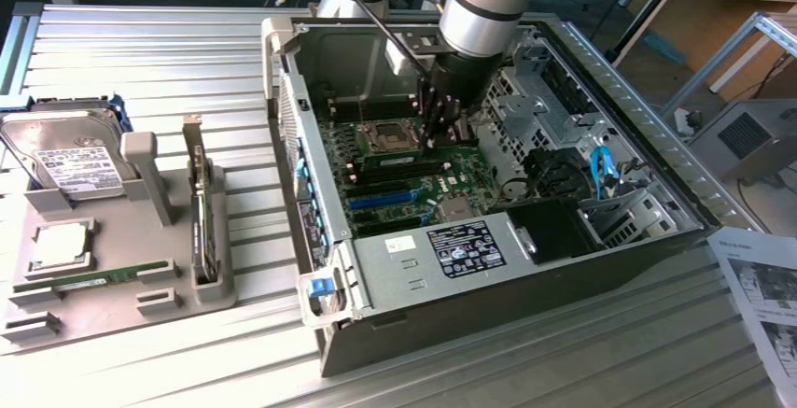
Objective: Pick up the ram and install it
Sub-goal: 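Insert the ram into the slot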
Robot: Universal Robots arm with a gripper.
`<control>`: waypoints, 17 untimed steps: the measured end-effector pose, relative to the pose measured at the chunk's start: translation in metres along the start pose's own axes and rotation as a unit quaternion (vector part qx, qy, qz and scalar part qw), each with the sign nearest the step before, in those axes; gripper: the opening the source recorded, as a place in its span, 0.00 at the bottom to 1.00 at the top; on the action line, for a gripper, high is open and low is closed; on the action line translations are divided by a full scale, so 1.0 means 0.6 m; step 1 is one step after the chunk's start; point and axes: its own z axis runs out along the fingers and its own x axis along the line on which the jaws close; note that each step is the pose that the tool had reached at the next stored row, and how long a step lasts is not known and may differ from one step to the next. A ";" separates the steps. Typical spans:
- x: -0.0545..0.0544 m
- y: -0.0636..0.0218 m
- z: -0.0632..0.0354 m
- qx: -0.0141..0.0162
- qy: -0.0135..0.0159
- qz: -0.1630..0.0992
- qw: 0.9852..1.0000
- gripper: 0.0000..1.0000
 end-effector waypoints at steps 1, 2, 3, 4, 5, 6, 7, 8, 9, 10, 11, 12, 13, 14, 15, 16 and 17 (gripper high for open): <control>0.000 0.000 0.000 0.000 -0.001 0.000 1.000 0.12; 0.000 0.000 0.000 0.000 -0.003 0.000 1.000 0.12; 0.000 0.000 0.000 0.000 -0.003 0.000 1.000 0.12; 0.000 0.000 0.000 0.000 -0.003 0.000 1.000 0.12; 0.000 0.000 0.000 0.000 -0.004 0.000 1.000 0.12; 0.000 0.000 0.000 0.000 -0.003 0.000 1.000 0.12; 0.000 0.000 0.000 0.000 -0.004 0.000 1.000 0.12; 0.000 0.000 0.002 0.000 -0.004 0.000 1.000 0.12; 0.000 0.000 0.003 0.000 -0.003 0.000 1.000 0.12; 0.000 0.000 0.005 0.000 -0.004 0.000 1.000 0.12; 0.000 0.000 0.006 0.000 -0.004 0.000 1.000 0.12; 0.000 0.000 0.008 0.000 -0.004 0.000 1.000 0.12; 0.000 0.000 0.009 0.000 -0.004 0.000 1.000 0.12; 0.000 0.000 0.010 0.000 -0.003 0.000 1.000 0.12; 0.000 0.000 0.010 0.000 -0.003 0.000 1.000 0.12; 0.000 0.000 0.010 0.000 -0.003 0.000 1.000 0.12; 0.000 0.000 0.010 0.000 -0.003 0.000 1.000 0.12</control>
